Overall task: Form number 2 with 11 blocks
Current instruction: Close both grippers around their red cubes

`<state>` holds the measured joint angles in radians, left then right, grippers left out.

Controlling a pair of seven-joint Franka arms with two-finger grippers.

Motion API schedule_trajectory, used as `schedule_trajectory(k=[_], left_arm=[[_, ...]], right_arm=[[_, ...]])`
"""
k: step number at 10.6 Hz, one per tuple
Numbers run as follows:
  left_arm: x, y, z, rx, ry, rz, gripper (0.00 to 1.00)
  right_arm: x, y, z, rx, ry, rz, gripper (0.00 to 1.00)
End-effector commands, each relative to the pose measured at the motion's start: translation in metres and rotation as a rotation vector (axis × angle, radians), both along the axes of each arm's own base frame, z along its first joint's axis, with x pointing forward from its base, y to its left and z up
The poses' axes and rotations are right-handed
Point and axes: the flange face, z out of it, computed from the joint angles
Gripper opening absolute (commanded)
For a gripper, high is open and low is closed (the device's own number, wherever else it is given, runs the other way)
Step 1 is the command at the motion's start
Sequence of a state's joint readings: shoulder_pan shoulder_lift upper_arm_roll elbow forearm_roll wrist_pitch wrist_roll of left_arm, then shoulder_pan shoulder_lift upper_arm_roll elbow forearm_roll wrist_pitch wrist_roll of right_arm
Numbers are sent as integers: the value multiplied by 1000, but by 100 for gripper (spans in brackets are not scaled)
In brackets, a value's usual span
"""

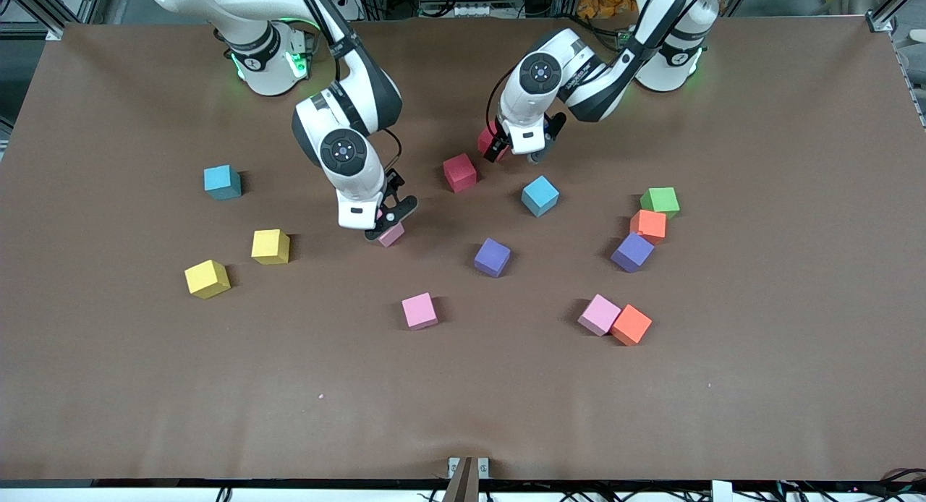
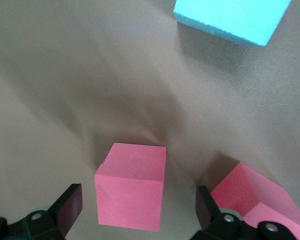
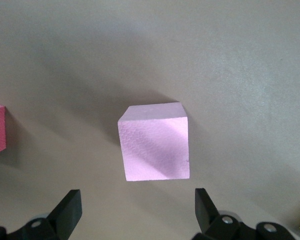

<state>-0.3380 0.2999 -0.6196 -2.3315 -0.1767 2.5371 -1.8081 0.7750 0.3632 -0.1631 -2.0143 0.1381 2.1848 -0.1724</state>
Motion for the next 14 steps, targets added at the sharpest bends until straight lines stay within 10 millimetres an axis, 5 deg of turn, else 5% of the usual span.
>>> schedule_trajectory(k=[1,6,14], left_arm=[[-4,-7,-3,-6,21,31,100],[-15,-13,-17,-2,44,22,99],[-19,-14,-33,-9,54,18,57]], right_arm=[[-6,2,-2,-1,-6,27,100],[-8,4,-2,-1,-5,32,100],[-20,22,0,3,-9,56,100]])
